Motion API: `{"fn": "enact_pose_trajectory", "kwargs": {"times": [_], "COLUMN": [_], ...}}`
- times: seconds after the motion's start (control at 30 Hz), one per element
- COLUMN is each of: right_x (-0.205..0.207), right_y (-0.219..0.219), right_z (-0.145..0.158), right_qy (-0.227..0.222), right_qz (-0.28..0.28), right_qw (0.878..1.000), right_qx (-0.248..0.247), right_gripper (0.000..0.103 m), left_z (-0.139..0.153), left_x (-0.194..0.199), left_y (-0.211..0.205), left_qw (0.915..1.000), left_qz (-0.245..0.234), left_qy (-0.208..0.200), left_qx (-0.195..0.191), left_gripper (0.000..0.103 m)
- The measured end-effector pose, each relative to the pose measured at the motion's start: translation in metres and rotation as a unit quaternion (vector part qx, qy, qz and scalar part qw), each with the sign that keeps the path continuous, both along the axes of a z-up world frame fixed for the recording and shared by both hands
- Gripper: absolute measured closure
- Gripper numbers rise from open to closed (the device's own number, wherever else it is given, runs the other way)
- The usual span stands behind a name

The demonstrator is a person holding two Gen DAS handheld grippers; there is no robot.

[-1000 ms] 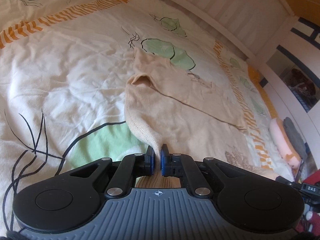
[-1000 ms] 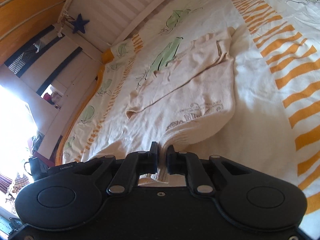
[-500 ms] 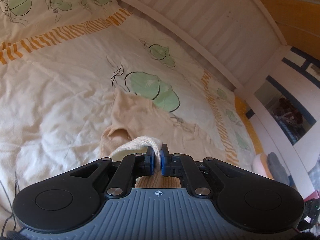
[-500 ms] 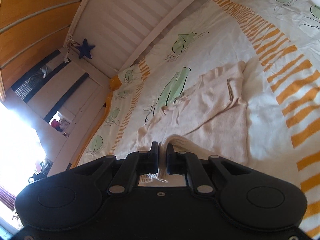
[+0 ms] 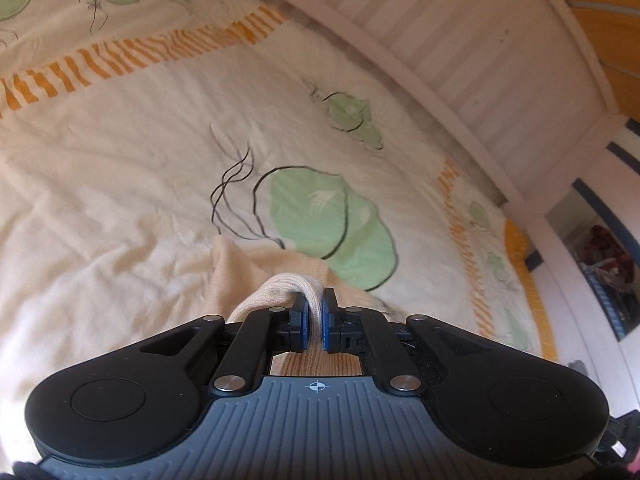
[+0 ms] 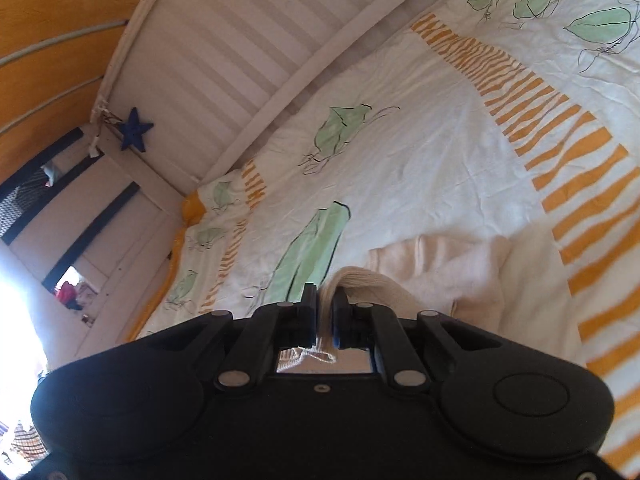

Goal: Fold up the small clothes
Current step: 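Fold the hem up over the sweater body with the left tool, release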

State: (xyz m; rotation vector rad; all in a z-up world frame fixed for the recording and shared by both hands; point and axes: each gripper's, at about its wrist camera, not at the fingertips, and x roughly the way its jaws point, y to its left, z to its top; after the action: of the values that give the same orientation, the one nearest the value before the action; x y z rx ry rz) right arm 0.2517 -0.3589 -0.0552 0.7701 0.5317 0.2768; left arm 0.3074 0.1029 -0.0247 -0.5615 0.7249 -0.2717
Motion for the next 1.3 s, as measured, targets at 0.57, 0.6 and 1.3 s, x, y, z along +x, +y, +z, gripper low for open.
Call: {"fn": "enact_pose_trajectory", "kwargs": {"times": [0.57, 0.6, 1.3], "right_x": [0.048, 0.045, 0.026], "right_y": [-0.020, -0.021, 0.081], "right_z": [-0.037, -0.032, -0.027], "right_qy": [0.058, 0.051, 0.028], "right_qz": [-0.070, -0.074, 0.107], "right_qw": [0.994, 0.994, 0.936], "right_qx": [-0.064, -0.069, -0.334], "right_gripper": [0.037, 0.037, 0.037], "left_z": [-0.027, -0.021, -0.045], "left_x": [0.048, 0.045, -0.008], "left_y": [0.007, 0.006, -0.064], "left_qw": [0.9976, 0.9966, 0.9411], "left_qz": [0.010, 0.008, -0.184], "left_qy": [-0.010, -0.020, -0.024], "left_qx": [0.067, 0.080, 0.282], "left_gripper": [0.034, 0.032, 0.032]}}
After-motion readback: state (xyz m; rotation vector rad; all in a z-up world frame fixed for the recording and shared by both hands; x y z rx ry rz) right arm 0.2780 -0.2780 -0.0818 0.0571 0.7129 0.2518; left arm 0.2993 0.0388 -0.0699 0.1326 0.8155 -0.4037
